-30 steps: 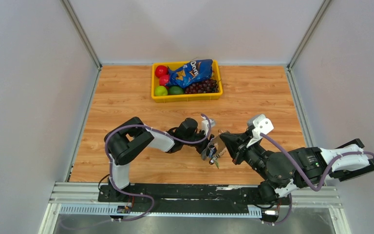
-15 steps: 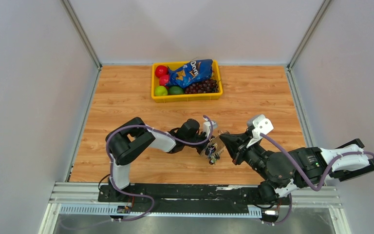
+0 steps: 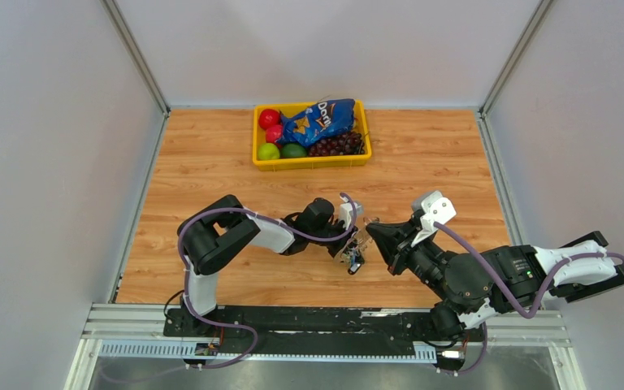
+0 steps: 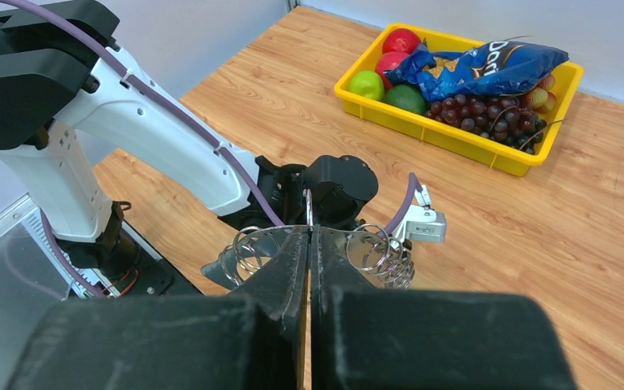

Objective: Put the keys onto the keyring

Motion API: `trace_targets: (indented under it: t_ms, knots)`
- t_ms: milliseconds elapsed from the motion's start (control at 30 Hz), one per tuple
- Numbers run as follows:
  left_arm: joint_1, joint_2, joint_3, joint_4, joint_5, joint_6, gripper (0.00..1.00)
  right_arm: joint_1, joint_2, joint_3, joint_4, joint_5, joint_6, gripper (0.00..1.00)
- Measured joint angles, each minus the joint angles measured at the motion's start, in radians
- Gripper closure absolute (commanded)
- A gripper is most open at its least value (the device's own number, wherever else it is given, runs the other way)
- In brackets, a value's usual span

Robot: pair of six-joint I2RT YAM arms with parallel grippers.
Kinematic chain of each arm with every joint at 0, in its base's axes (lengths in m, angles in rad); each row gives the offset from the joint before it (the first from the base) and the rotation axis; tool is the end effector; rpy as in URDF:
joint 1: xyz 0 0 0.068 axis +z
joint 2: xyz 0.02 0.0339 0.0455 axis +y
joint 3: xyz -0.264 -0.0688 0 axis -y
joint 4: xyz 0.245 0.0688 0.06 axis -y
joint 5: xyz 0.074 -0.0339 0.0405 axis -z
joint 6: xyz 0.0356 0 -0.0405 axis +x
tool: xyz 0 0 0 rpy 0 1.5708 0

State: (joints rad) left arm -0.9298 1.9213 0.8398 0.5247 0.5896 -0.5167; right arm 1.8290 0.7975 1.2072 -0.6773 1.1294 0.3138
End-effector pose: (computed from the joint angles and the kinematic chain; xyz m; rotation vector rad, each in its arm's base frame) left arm 0.2034 -0.3057 0.1187 0.8749 2.2315 -1.4068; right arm -0.0001 0.1266 0.4315 -0.5194 1.6356 0.5658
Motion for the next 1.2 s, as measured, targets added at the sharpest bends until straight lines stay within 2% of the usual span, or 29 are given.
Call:
trace_targets:
  t_ms: [267, 633, 767, 867, 900, 1200]
  knots:
    - [0.0, 0.002, 0.009, -0.023, -0.015, 0.014, 0.64, 0.0, 0.0, 0.0, 0.001, -0.006, 0.0, 1.0]
    - [-0.003, 0.002, 0.027, -0.061, -0.052, 0.05, 0.74, 0.0, -0.002, -0.005, 0.003, -0.009, -0.001, 1.0]
    - [-0.004, 0.002, 0.029, -0.065, -0.061, 0.056, 0.82, 0.0, -0.003, -0.014, 0.005, -0.014, -0.001, 1.0]
    - [-0.004, 0.002, 0.029, -0.069, -0.069, 0.061, 0.97, 0.0, -0.003, -0.016, 0.005, -0.015, -0.001, 1.0]
    - [-0.003, 0.002, 0.029, -0.07, -0.069, 0.063, 0.99, 0.0, -0.004, -0.016, 0.005, -0.016, -0.001, 1.0]
    - [-0.004, -0.014, 0.005, -0.053, -0.064, 0.059, 1.0, 0.0, -0.032, -0.016, 0.005, -0.022, -0.001, 1.0]
